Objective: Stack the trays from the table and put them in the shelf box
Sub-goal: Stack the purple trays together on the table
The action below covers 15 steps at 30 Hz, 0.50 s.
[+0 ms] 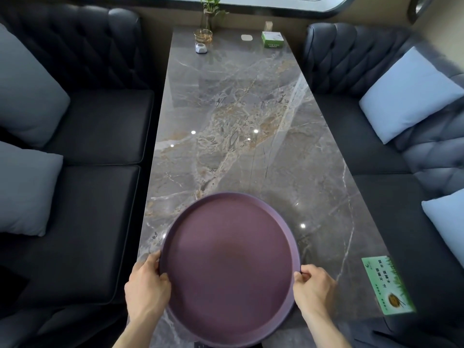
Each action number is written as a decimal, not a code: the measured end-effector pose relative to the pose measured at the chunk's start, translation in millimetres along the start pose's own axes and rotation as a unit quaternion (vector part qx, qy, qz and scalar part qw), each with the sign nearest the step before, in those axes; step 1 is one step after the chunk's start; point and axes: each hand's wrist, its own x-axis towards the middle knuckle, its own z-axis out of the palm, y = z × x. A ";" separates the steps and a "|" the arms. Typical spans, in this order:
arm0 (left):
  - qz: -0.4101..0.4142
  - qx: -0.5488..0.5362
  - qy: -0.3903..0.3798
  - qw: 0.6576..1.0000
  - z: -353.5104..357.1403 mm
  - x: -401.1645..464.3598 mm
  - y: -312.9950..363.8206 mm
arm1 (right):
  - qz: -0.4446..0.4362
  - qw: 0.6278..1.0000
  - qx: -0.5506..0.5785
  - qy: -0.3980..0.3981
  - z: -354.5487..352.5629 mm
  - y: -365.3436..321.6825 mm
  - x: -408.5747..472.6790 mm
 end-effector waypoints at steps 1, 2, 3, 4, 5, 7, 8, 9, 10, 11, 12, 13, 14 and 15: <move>0.000 -0.001 0.001 1.000 0.2 -0.1 0.1 | 0.000 1.000 -0.003 0.001 -0.2 0.2 0.0; 0.000 -0.001 0.002 1.000 0.4 -0.1 0.0 | -0.001 1.000 -0.003 0.003 0.1 0.5 -0.1; 0.001 -0.001 0.003 1.000 0.8 0.1 -0.3 | -0.002 1.000 -0.004 0.004 0.4 0.8 -0.4; 0.001 0.000 0.005 1.000 1.0 0.5 -0.8 | -0.003 1.000 -0.007 0.004 0.7 0.8 -0.8; 0.002 0.001 0.006 1.000 1.3 1.1 -1.2 | -0.004 1.000 -0.010 0.005 1.0 0.8 -1.1; 0.002 0.000 0.006 1.000 1.6 1.6 -1.5 | -0.007 1.000 -0.012 0.007 1.3 1.5 -0.7; 0.002 0.000 0.006 1.000 1.6 1.6 -1.9 | -0.010 1.000 -0.013 0.008 1.5 2.1 -0.4; 0.003 0.000 0.007 1.000 1.6 1.7 -2.0 | -0.012 1.000 -0.014 0.009 2.0 2.7 0.0; 0.004 0.000 0.007 1.000 1.3 2.0 -2.3 | -0.014 1.000 -0.016 0.011 2.7 3.0 0.1; 0.005 0.001 0.007 1.000 1.2 2.6 -2.5 | -0.013 1.000 -0.017 0.012 3.7 3.0 -0.1; 0.007 0.003 0.007 1.000 1.1 3.0 -2.5 | -0.012 1.000 -0.018 0.013 4.4 2.7 -0.5; 0.010 0.005 0.008 1.000 1.2 3.6 -2.7 | -0.011 1.000 -0.019 0.015 5.2 2.5 -1.2; 0.012 0.007 0.010 1.000 1.4 4.0 -3.2 | -0.011 1.000 -0.019 0.017 6.1 2.5 -1.7; 0.013 0.009 0.010 1.000 1.7 4.5 -3.6 | -0.012 1.000 -0.018 0.019 7.1 2.4 -2.0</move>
